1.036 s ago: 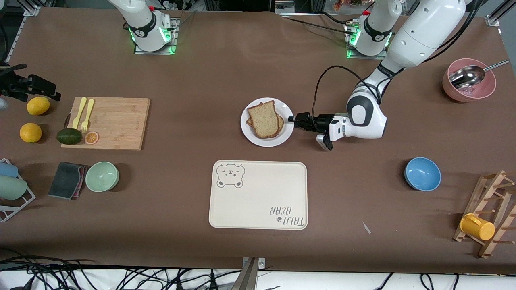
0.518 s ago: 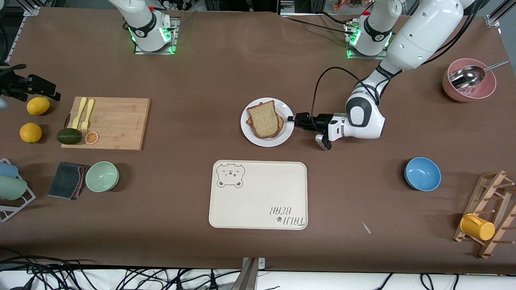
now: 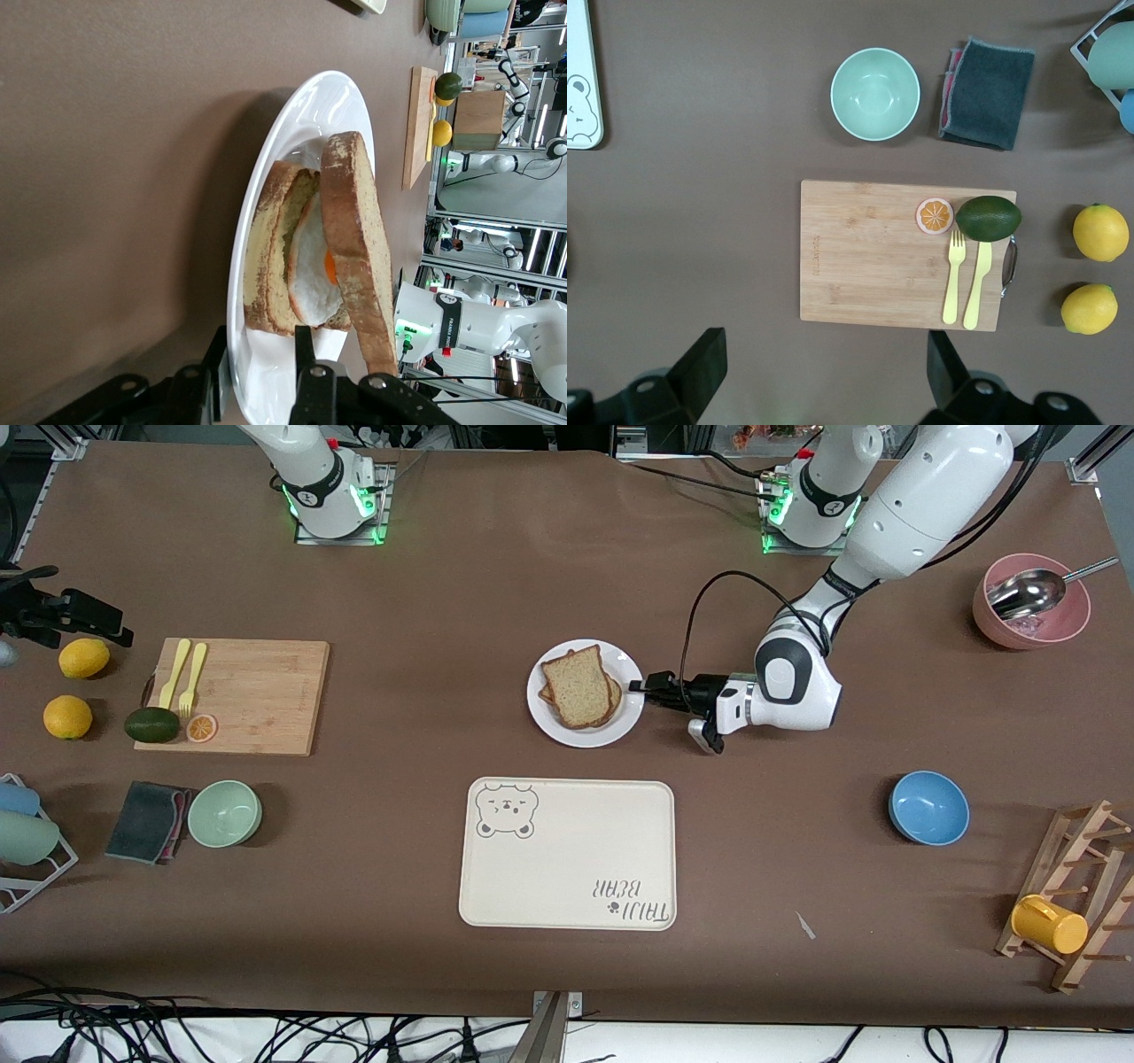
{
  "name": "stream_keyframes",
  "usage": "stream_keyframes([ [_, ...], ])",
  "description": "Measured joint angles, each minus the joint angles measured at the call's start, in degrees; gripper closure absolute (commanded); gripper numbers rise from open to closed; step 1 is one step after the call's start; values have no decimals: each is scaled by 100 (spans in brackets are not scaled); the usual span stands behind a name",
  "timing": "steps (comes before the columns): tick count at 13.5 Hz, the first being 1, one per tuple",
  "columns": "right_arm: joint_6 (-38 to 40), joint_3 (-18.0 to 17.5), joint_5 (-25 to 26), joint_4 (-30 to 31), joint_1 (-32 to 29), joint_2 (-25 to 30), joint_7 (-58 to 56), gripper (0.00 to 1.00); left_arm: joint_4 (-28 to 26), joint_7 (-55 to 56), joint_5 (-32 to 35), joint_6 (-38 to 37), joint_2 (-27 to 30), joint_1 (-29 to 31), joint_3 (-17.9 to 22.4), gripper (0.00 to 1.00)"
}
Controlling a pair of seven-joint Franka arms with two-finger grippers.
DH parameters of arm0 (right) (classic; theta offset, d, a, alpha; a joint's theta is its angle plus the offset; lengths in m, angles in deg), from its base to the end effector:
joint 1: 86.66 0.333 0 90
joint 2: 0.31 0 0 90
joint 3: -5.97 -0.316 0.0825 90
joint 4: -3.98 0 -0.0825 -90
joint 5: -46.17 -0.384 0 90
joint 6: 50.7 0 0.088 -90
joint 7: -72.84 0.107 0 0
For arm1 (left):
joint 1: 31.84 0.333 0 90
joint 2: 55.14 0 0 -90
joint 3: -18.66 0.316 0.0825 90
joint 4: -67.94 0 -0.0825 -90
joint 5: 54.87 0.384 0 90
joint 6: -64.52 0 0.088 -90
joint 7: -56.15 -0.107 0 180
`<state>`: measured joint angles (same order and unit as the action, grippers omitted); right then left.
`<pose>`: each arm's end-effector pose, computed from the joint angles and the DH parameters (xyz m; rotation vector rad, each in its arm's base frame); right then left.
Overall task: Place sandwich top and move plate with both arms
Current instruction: 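Close the left gripper on the plate rim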
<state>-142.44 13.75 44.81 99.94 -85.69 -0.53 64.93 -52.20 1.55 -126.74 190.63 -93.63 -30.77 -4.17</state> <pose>0.5502 -0.0631 0.5759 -3.1065 -0.0272 0.1148 0.4767 -0.2413 0.1082 2.0219 -0.1949 -0.2491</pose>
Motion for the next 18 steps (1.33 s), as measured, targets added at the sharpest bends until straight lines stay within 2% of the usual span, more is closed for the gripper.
stream_keyframes([
  [6,0,0,0,0,0,0,0,0,2,-3,0,0,-44,-3,-1,77],
  [18,0,0,0,0,0,0,0,0,24,-3,0,266,-169,-7,-30,76],
])
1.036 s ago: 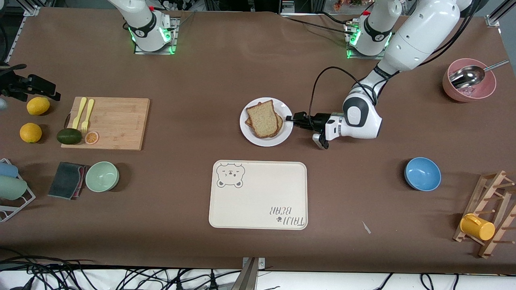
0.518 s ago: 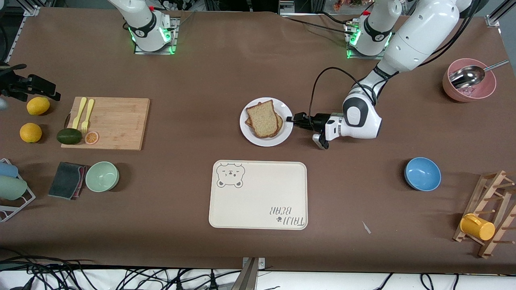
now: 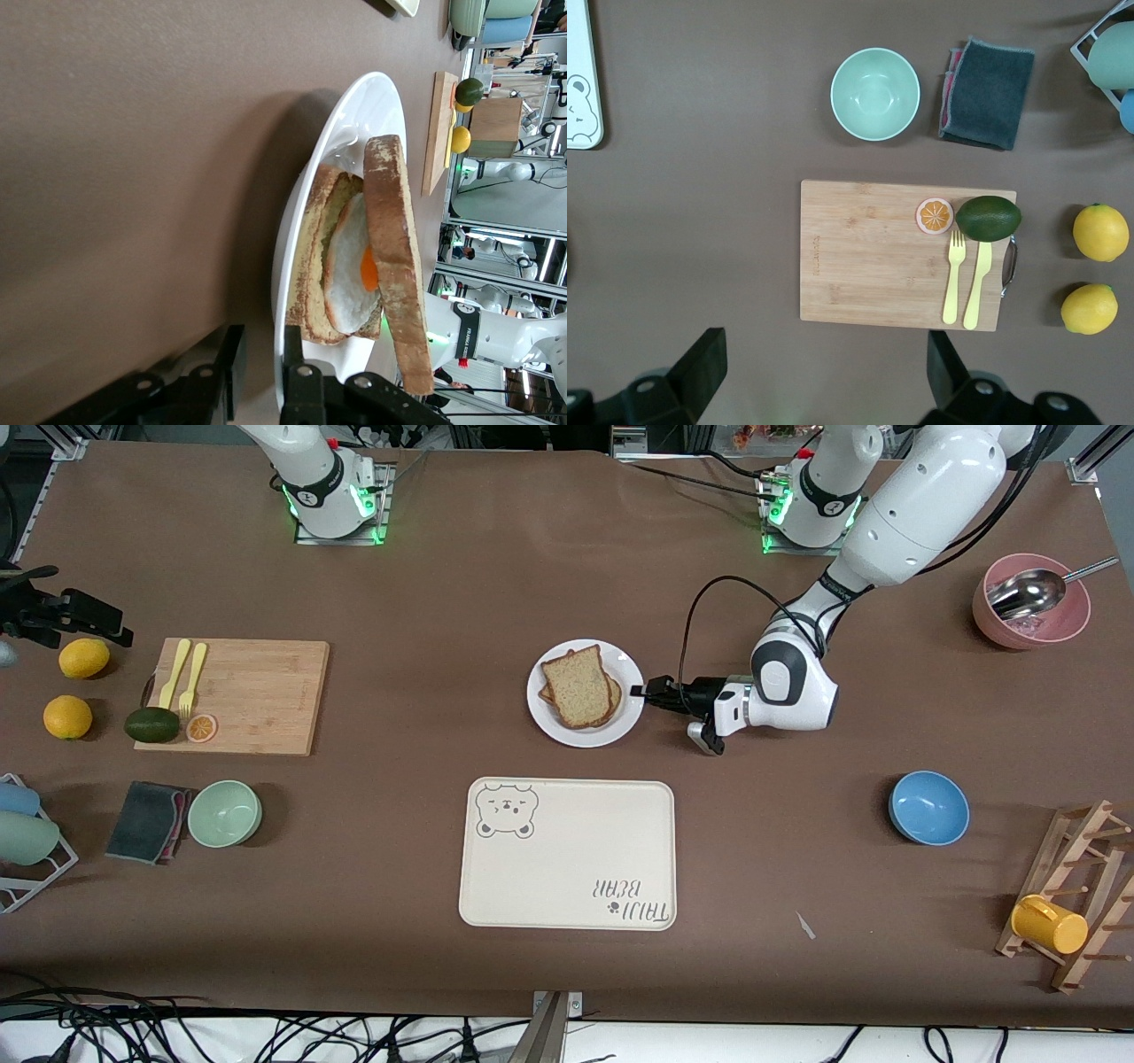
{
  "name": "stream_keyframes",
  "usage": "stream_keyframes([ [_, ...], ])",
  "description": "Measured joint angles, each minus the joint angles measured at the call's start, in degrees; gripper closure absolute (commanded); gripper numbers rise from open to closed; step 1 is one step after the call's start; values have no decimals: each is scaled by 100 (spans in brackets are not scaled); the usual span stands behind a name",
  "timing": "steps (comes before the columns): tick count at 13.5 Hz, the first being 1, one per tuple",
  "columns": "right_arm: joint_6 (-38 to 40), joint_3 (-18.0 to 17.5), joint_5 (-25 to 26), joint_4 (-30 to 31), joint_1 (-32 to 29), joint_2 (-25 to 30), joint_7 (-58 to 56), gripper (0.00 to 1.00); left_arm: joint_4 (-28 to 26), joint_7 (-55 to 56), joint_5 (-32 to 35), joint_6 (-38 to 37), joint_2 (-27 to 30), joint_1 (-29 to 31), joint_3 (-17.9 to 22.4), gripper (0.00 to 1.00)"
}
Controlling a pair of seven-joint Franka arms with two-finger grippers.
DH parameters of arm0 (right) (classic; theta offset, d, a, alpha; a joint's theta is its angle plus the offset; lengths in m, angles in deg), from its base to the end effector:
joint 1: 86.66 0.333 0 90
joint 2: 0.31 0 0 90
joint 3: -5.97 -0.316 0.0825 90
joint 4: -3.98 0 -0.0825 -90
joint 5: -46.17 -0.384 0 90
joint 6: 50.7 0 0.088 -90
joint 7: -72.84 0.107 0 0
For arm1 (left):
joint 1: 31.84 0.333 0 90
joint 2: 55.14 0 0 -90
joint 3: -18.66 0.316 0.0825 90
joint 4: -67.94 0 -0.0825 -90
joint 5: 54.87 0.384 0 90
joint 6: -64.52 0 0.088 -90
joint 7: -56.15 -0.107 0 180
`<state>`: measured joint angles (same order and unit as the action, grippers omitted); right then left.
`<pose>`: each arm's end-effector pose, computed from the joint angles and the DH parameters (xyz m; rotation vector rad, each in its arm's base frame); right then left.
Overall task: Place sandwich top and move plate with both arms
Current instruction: 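Close the left gripper on the plate rim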
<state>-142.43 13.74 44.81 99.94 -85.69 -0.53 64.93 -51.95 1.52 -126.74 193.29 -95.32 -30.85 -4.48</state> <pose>0.5502 -0.0630 0.5759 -3.1064 -0.0275 0.1150 0.4744 -0.2405 0.0942 2.0524 -0.1740 -0.2473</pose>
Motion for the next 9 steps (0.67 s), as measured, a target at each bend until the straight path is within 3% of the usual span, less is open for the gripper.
stream_keyframes([
  [4,0,0,0,0,0,0,0,0,109,0,0,5,-1,-1,-75,77],
  [9,0,0,0,0,0,0,0,0,138,-1,0,6,-6,-1,-79,100],
])
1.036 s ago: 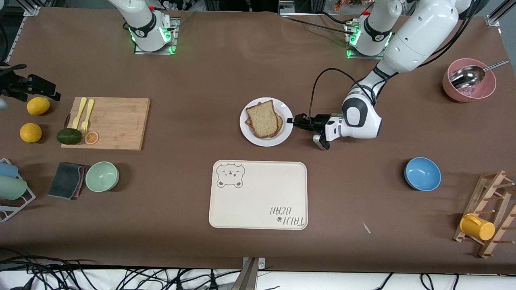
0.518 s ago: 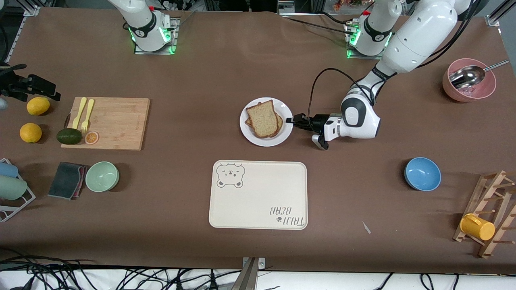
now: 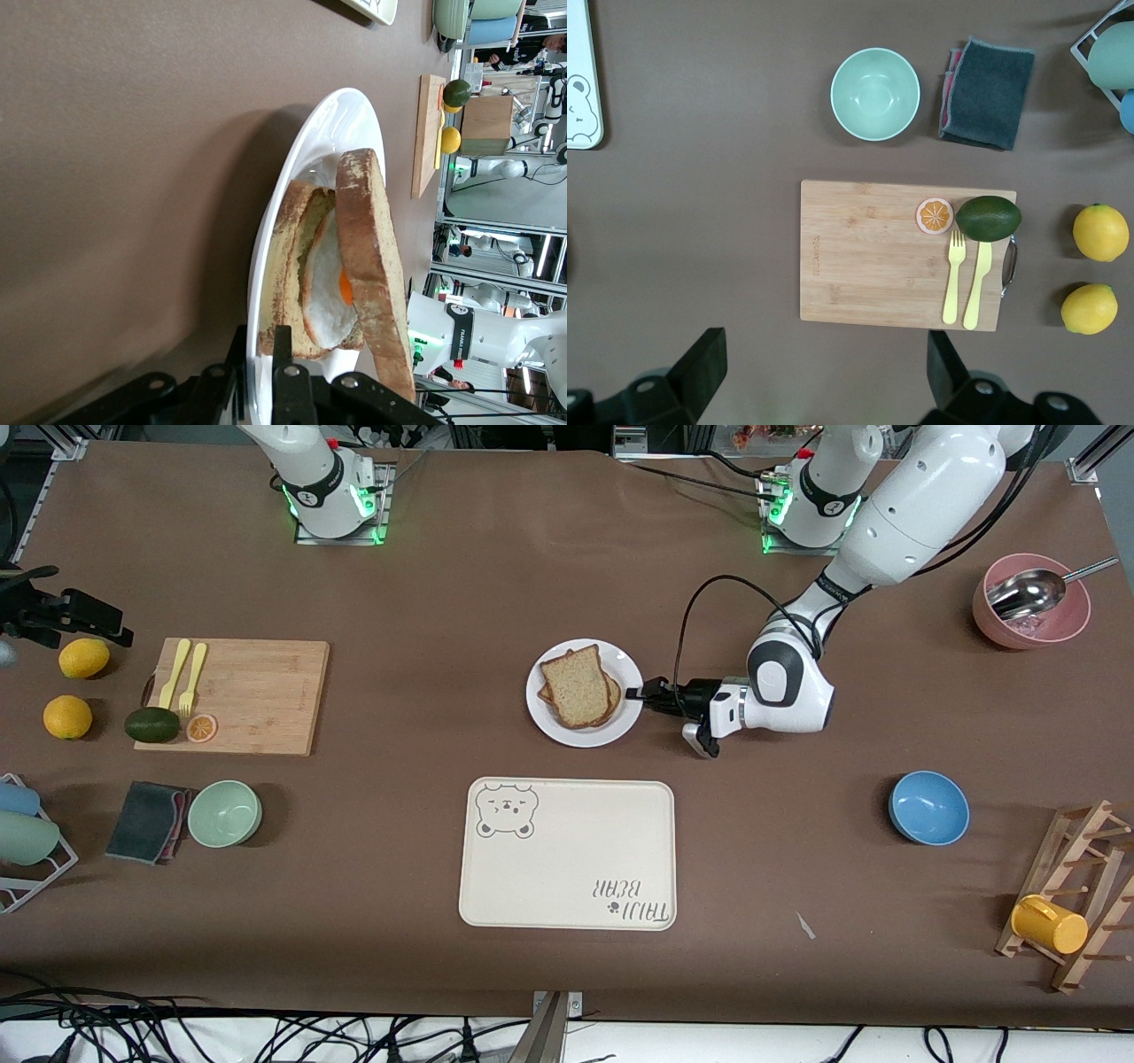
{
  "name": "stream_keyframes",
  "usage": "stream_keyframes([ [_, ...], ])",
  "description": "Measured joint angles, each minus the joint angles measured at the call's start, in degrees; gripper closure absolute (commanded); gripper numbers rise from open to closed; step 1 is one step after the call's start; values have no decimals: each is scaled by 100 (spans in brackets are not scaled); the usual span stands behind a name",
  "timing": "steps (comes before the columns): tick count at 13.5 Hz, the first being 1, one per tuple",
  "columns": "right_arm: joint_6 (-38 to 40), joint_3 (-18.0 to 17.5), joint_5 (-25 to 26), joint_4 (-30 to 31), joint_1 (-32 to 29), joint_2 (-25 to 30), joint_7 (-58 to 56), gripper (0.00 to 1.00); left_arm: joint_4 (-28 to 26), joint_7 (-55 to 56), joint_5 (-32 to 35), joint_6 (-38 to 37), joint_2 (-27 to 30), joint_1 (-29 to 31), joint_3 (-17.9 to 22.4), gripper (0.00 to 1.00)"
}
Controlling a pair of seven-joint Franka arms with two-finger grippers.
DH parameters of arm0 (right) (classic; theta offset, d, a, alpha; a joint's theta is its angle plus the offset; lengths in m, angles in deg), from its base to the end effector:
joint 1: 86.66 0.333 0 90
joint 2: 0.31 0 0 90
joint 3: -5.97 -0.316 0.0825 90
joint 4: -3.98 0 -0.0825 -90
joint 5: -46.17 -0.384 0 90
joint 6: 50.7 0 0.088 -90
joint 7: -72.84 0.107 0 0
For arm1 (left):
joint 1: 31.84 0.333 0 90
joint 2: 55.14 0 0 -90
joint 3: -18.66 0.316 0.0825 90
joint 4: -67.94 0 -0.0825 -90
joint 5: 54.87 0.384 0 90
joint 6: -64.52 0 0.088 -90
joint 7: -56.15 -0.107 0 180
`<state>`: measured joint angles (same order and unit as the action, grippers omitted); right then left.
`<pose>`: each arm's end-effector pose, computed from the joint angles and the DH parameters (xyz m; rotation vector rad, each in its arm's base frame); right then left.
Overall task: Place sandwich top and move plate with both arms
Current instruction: 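Close the left gripper on the plate rim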
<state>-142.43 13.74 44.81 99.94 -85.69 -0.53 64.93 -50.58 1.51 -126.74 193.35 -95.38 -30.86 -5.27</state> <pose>0.5502 -0.0630 0.5759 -3.1064 -0.0275 0.1150 0.4824 -0.2492 0.1022 2.0405 -0.1931 -0.2257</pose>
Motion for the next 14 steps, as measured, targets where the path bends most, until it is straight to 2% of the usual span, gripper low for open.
stream_keyframes([
  [10,0,0,0,0,0,0,0,0,18,-1,0,17,-13,41,-12,100],
  [14,0,0,0,0,0,0,0,0,57,0,0,-83,-10,384,-221,100],
])
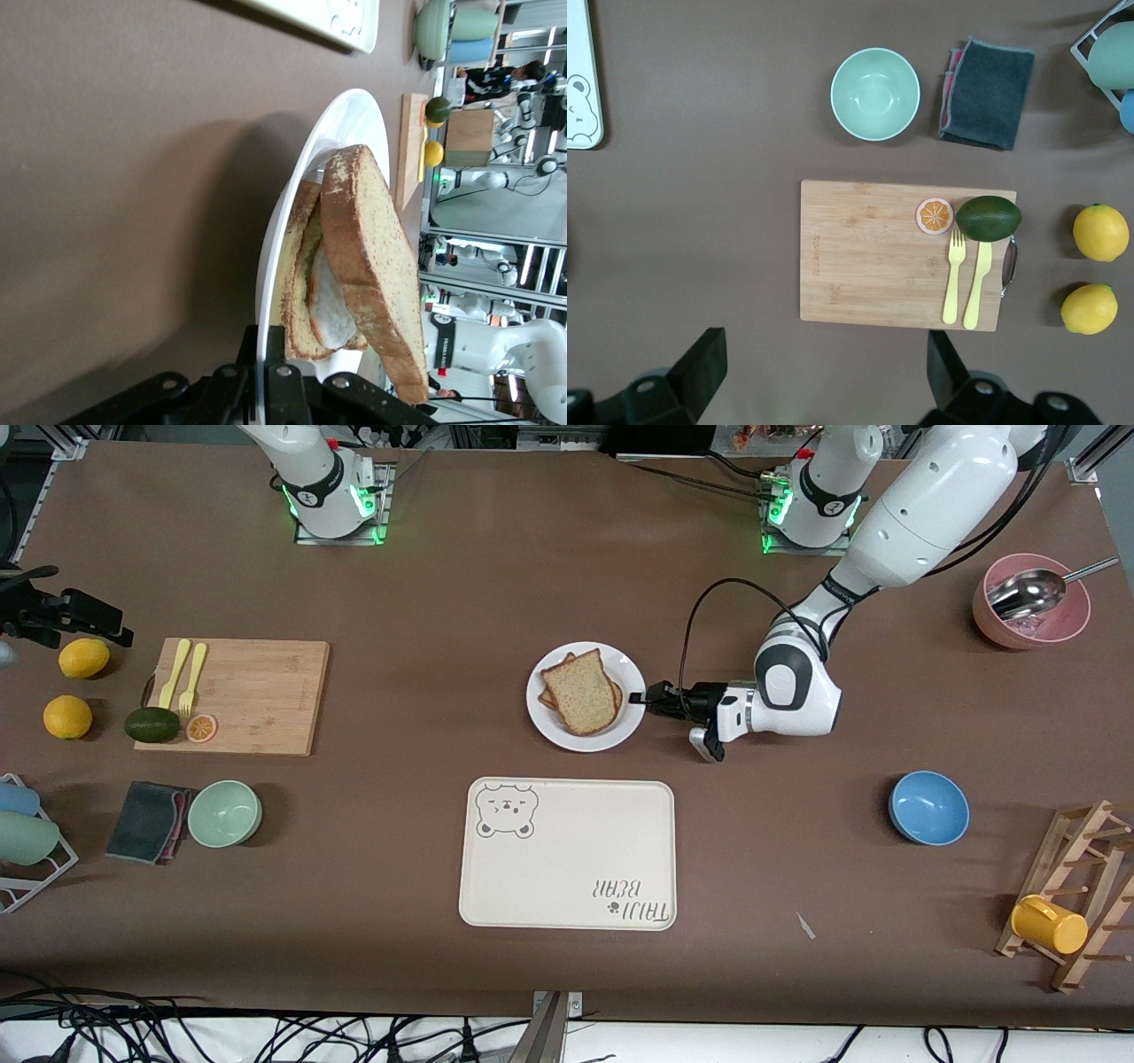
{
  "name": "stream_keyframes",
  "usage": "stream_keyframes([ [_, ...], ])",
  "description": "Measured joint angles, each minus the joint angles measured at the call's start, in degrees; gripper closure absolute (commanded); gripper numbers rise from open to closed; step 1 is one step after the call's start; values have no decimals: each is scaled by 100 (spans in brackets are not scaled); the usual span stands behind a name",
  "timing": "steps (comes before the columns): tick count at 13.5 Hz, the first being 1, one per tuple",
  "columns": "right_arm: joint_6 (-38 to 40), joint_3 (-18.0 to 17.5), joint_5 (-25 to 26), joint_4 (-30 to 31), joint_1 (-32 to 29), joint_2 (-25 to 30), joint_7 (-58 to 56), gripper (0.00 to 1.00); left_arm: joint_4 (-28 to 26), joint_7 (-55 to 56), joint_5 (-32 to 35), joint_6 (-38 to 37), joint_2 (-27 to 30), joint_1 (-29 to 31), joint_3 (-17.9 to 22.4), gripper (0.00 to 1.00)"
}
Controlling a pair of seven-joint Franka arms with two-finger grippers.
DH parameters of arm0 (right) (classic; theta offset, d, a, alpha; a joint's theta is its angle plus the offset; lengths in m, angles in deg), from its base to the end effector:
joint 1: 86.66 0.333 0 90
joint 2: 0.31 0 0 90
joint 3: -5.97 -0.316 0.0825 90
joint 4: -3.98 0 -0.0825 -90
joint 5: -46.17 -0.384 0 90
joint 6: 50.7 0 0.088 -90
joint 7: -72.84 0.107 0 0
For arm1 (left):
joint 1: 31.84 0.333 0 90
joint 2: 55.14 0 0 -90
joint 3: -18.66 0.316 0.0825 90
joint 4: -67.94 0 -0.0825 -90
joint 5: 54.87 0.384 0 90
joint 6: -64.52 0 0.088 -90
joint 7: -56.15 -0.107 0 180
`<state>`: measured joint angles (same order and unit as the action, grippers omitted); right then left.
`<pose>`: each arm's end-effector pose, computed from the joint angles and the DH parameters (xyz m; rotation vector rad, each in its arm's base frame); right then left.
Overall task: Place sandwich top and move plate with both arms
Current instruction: 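Close the left gripper on the plate rim, then slide the plate with the left gripper onto the bear tray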
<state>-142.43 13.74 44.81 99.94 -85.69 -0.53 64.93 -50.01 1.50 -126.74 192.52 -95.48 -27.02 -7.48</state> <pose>0.5502 -0.0630 0.5759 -3.1064 -0.0275 0.1150 0.4947 -0.2385 0.1114 2.0038 -0.1635 -0.1970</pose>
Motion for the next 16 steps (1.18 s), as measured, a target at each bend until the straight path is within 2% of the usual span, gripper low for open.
stream_keyframes([
  [8,0,0,0,0,0,0,0,0,365,187,3,-20,37,188,-101,100],
  [12,0,0,0,0,0,0,0,0,778,1095,529,-21,38,191,-102,100],
  [16,0,0,0,0,0,0,0,0,1078,1422,576,-45,9,189,-102,100],
])
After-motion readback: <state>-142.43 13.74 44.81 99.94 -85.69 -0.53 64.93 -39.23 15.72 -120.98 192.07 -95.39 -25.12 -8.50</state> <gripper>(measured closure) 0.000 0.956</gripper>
